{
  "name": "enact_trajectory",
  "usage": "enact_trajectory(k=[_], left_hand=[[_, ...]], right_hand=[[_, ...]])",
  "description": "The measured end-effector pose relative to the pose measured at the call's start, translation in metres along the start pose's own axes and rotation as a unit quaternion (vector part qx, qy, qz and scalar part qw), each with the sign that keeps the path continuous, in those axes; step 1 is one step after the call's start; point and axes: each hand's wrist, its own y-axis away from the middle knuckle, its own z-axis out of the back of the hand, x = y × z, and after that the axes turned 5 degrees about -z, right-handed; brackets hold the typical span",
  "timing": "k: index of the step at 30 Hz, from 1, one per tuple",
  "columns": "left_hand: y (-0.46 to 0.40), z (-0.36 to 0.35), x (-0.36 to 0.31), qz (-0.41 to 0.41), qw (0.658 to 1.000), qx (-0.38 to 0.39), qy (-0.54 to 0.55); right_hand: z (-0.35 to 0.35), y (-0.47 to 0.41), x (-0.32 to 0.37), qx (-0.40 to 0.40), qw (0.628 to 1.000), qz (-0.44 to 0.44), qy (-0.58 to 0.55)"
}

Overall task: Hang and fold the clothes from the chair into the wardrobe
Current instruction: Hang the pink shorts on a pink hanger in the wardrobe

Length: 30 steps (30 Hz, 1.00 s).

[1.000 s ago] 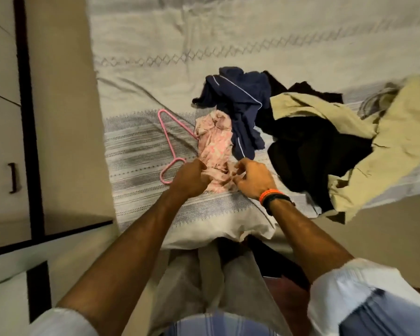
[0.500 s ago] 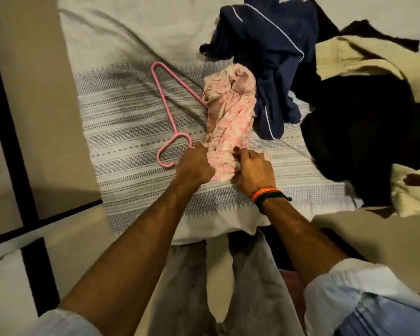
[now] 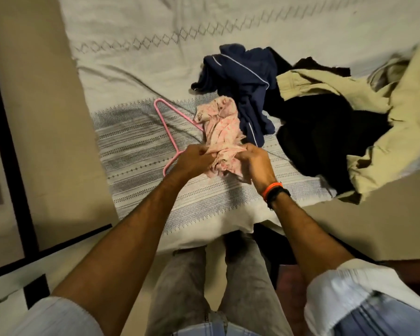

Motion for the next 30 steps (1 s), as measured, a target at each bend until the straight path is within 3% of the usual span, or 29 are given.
enact_trajectory(k=[4, 7, 9, 13, 17, 20, 23, 26, 30], left_hand=[[0.018, 0.017, -0.02, 0.076, 0.967, 0.064, 0.236], [0.021, 0.026, -0.026, 0.096, 0.906, 0.097, 0.4], [0.025, 0.031, -0.03, 0.111, 0.879, 0.069, 0.458], [0.036, 0.041, -0.035, 0.121, 0.898, 0.017, 0.423], [0.051, 0.053, -0.032, 0.091, 0.91, -0.018, 0.404], [0.067, 0.059, -0.033, 0.022, 0.915, -0.06, 0.398], [0.094, 0.06, -0.035, -0.034, 0.919, -0.089, 0.382], [0.129, 0.063, -0.037, -0.066, 0.908, -0.138, 0.389], [0.185, 0.064, -0.031, -0.091, 0.863, -0.223, 0.444]], right_hand=[[-0.004, 0.027, 0.027, 0.077, 0.967, -0.01, -0.244], [-0.008, 0.04, 0.04, 0.121, 0.946, 0.015, -0.3], [-0.013, 0.048, 0.045, 0.16, 0.942, 0.038, -0.291], [-0.023, 0.064, 0.046, 0.236, 0.949, 0.046, -0.203], [-0.028, 0.063, 0.039, 0.203, 0.974, 0.091, -0.042], [-0.03, 0.065, 0.044, 0.161, 0.984, 0.069, 0.015], [-0.041, 0.07, 0.062, 0.201, 0.977, 0.061, 0.046], [-0.064, 0.078, 0.075, 0.231, 0.963, 0.107, 0.09], [-0.089, 0.104, 0.076, 0.3, 0.94, 0.142, 0.083]])
